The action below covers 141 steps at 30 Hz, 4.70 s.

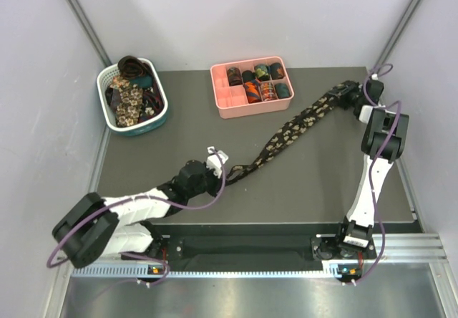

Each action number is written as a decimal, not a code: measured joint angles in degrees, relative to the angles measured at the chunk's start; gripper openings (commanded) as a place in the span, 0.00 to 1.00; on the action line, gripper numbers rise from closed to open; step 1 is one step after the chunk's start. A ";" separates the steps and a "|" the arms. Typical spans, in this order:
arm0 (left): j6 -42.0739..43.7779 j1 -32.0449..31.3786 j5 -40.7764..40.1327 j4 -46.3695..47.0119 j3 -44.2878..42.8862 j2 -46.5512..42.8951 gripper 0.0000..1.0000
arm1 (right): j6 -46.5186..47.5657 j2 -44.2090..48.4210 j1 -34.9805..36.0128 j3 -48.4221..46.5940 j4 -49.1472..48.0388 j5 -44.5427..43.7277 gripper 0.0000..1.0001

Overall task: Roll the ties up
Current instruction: Flatten the tie

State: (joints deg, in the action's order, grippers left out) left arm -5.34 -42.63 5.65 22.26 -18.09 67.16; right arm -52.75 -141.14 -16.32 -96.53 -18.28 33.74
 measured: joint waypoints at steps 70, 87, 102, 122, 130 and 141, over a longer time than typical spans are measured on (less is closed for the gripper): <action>2.29 -5.42 -7.06 -0.52 -0.52 -3.50 0.14 | 8.96 7.54 10.38 -3.61 24.02 -23.39 0.25; -0.04 -5.49 -13.25 -3.76 2.16 -18.01 0.35 | 8.52 10.21 11.30 4.44 17.75 -19.82 0.00; -4.00 -5.49 -22.10 -10.51 2.14 -23.74 0.47 | 11.58 28.46 12.44 28.39 10.21 -16.98 0.00; -19.17 -5.49 -40.63 -14.51 5.70 -38.51 0.99 | 11.15 34.42 15.39 39.30 5.68 -14.12 0.66; -25.57 -5.49 -42.34 -21.40 4.22 -36.20 0.99 | 14.49 35.47 15.32 35.56 12.44 -21.35 0.70; -40.39 -5.49 -41.13 -37.75 -4.74 -22.86 0.99 | 15.04 33.05 15.28 28.87 19.74 -28.46 0.61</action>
State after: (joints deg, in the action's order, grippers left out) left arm -45.74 -48.12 -35.48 -15.49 -22.83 44.29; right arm -37.71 -108.09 -1.04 -67.66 1.45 5.28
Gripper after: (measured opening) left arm 0.990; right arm 0.614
